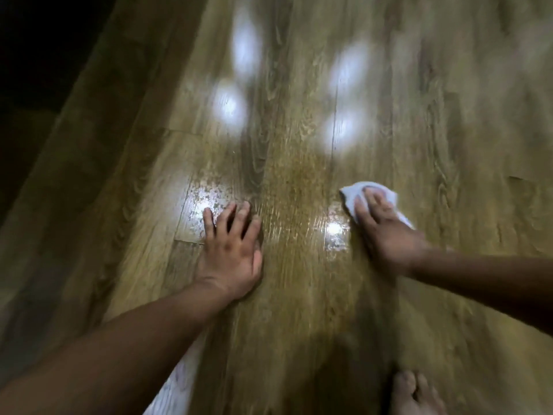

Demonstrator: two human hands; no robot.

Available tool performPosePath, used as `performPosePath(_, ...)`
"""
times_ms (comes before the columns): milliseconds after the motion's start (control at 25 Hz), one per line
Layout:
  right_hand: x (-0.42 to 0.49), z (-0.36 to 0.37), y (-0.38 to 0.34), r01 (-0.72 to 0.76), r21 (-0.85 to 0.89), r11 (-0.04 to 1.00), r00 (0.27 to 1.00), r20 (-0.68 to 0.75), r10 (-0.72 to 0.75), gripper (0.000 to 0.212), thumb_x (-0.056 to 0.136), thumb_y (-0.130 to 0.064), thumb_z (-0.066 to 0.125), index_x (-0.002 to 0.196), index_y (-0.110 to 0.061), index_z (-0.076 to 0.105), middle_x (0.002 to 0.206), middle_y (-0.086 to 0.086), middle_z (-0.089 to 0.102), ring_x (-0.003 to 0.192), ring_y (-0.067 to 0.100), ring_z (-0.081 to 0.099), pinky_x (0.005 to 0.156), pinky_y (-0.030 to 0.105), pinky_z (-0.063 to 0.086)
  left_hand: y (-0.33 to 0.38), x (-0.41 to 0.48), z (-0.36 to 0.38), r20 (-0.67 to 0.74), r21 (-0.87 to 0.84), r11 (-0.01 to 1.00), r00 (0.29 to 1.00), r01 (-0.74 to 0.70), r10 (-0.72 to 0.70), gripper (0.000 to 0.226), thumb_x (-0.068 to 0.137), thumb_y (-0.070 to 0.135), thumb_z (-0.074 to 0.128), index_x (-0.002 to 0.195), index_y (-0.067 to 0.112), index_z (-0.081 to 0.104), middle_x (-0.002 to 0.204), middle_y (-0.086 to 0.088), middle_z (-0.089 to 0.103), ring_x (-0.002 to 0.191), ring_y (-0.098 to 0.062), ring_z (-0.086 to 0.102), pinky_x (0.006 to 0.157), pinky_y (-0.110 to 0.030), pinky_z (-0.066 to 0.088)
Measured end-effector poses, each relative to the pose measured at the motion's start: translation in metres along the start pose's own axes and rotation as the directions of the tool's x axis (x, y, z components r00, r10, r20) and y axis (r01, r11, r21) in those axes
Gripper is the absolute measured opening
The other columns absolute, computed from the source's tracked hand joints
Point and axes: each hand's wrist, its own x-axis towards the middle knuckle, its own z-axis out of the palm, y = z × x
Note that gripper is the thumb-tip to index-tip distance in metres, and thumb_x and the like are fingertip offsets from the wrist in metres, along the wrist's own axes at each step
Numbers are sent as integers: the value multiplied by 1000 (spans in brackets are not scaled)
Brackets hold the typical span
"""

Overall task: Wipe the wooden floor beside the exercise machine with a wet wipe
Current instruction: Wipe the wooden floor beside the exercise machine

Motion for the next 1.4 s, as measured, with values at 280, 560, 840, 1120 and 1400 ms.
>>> performPosePath(280,168,-53,-219,653,-134,745,742,-86,-665,64,98,-16,42,157,-18,16,166,11,-2,152,30,-9,121,42,-6,0,-1,0,-78,-51,999,997,-6,2,51,80,31,52,125,9,61,130,-17,56,123,-42,45,109,-69,22)
performPosePath(560,188,-70,-114,574,-26,819,783,-276,-558,53,96,-29,39,149,-30,40,162,13,23,149,31,22,121,45,23,-2,0,0,-108,-90,996,994,12,-22,44,81,29,54,122,15,58,142,-10,52,135,-35,43,112,-68,20)
performPosePath(840,164,-69,-2,95,228,969,896,-443,17,68,82,-26,33,149,-17,41,161,16,25,149,38,18,120,49,22,-2,2,-2,-75,-68,997,996,38,-43,44,83,32,52,123,15,61,143,-8,51,137,-32,40,113,-66,20)
performPosePath(1120,137,-25,-45,481,-107,870,800,-352,-486,57,89,-34,35,139,-16,54,150,18,45,140,39,39,115,54,31,-3,1,-2,-94,-119,993,995,27,-39,47,83,32,49,124,14,61,142,-9,52,135,-33,41,114,-64,17)
performPosePath(1400,30,-46,108,-336,257,906,836,-362,413,43,93,-37,36,114,-9,62,118,25,65,107,43,60,89,47,51,-2,1,-2,-49,-83,994,996,69,-74,50,85,36,42,127,15,59,143,-7,50,137,-31,37,118,-60,11)
